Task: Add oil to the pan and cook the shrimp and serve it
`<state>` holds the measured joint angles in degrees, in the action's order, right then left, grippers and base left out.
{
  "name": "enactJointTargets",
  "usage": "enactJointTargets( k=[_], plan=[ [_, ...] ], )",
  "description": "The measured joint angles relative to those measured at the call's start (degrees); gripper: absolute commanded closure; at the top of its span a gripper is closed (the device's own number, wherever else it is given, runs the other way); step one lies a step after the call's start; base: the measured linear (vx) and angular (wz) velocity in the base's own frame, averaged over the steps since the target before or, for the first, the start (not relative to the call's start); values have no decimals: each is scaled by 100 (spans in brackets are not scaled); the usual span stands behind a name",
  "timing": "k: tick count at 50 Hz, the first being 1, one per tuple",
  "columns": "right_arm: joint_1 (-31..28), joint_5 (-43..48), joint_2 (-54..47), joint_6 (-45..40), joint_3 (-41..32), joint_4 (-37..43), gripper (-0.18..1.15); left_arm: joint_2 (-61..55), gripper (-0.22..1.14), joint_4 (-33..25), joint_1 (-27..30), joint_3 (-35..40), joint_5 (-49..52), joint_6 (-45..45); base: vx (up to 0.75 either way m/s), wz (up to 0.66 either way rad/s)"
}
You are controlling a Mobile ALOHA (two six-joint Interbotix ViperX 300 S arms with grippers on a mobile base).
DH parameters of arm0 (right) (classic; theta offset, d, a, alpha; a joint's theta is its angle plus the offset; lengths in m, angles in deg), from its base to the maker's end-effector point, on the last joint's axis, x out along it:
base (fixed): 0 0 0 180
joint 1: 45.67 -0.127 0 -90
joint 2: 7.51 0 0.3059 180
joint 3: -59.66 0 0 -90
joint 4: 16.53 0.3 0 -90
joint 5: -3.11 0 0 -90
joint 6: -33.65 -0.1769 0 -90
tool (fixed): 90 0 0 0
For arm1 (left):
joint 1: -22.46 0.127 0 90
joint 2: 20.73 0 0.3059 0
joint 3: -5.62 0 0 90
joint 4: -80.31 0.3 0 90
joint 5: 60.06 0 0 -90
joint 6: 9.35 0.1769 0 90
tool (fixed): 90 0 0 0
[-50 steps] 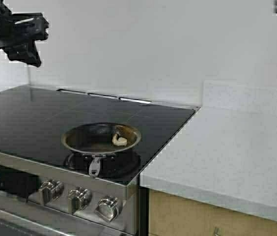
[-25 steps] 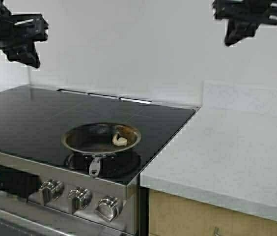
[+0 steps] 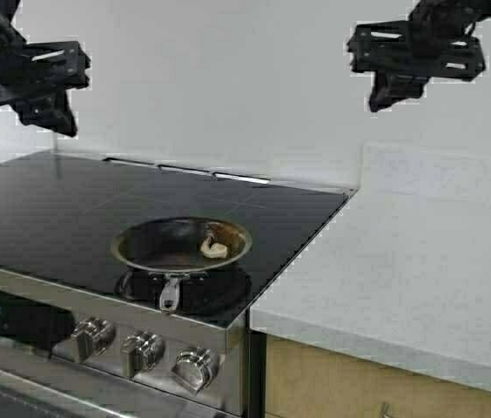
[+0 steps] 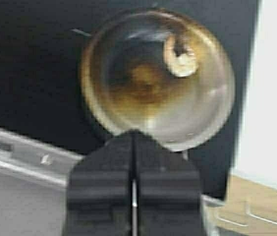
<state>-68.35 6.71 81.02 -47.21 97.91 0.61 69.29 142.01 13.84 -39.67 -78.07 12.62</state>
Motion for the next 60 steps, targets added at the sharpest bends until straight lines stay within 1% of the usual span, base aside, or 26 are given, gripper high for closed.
enactJointTargets(
  k=[5,7,8,14,19,24,38,50,60],
  plan=[
    [-70,0,-9,0,-18,-9,92,-185,-5,0,-9,0,-387,44,0,0],
    [-70,9,-9,0,-18,0,92,-272,-18,-35,-18,0,-536,35,0,0],
    [-79,9,-9,0,-18,-9,92,-316,-20,-70,-18,-9,-606,26,0,0],
    [-88,9,-9,-9,-18,-9,92,-712,-7,-501,-9,-18,-1160,35,0,0],
    [-123,9,-9,-9,-9,-9,92,-1230,-9,-923,-9,-88,-1749,53,0,0],
    [-141,9,0,-9,-18,-9,92,-1837,-9,-1204,-9,-141,-2250,53,0,0],
    [-158,9,0,-9,-35,-9,92,-3806,-9,-1793,-9,-44,-3999,53,0,0],
    [-158,-18,9,-18,-62,-9,92,-4983,-9,-1898,0,229,-4685,62,0,0],
    [-158,-35,26,-9,-79,-9,92,-5739,-9,-1907,0,633,-5300,-53,0,0]
  ],
)
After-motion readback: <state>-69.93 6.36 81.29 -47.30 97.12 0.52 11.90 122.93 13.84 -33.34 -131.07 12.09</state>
